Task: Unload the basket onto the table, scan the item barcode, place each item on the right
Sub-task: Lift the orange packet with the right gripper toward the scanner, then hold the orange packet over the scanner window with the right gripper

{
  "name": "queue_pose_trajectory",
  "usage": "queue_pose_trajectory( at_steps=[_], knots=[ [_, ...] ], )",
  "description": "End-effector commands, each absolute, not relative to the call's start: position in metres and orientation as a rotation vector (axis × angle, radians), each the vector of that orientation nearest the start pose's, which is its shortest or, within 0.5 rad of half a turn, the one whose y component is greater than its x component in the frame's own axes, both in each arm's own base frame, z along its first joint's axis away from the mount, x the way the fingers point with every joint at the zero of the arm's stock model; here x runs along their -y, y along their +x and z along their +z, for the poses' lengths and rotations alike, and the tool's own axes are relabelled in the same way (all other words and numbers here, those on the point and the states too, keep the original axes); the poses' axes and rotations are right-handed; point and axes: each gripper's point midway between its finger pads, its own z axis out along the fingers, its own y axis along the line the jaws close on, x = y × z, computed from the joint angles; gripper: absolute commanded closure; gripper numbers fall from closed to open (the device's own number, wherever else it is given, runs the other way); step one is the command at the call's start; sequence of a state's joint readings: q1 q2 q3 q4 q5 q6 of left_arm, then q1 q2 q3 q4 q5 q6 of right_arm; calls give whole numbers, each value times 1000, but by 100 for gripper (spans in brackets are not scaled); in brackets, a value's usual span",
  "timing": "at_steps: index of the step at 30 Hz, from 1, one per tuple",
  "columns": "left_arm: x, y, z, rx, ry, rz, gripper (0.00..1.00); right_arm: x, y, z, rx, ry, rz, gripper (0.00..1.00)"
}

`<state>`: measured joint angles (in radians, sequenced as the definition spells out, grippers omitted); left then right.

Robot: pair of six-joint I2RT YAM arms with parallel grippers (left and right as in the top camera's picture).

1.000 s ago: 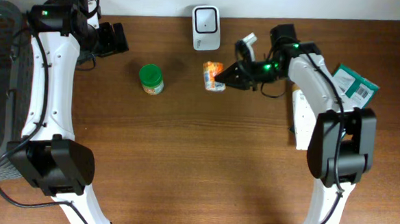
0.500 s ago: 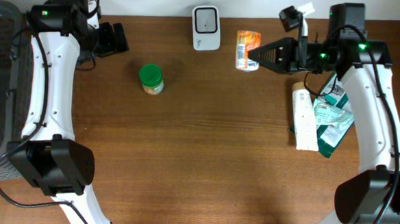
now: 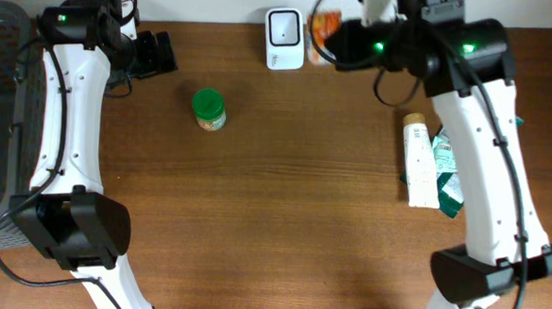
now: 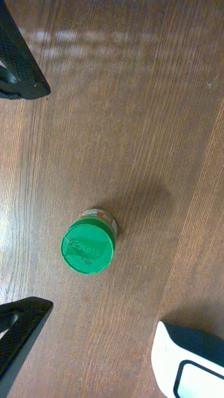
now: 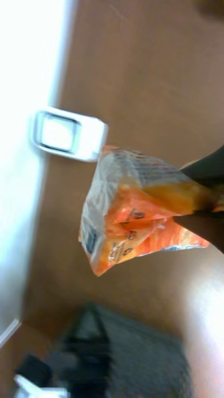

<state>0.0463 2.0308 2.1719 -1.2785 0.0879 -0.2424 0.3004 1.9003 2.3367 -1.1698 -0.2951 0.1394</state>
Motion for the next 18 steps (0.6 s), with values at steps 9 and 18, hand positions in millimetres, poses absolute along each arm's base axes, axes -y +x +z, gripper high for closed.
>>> queue_pose_trajectory(
  at_steps=[9, 18],
  knots=[
    [-9, 474, 229, -2672, -358, -167, 1, -224, 624, 231, -1930, -706, -601, 96],
    [-9, 474, 229, -2672, -358, -167, 1, -234, 650, 149, -1922, -834, -683, 96]
  ],
)
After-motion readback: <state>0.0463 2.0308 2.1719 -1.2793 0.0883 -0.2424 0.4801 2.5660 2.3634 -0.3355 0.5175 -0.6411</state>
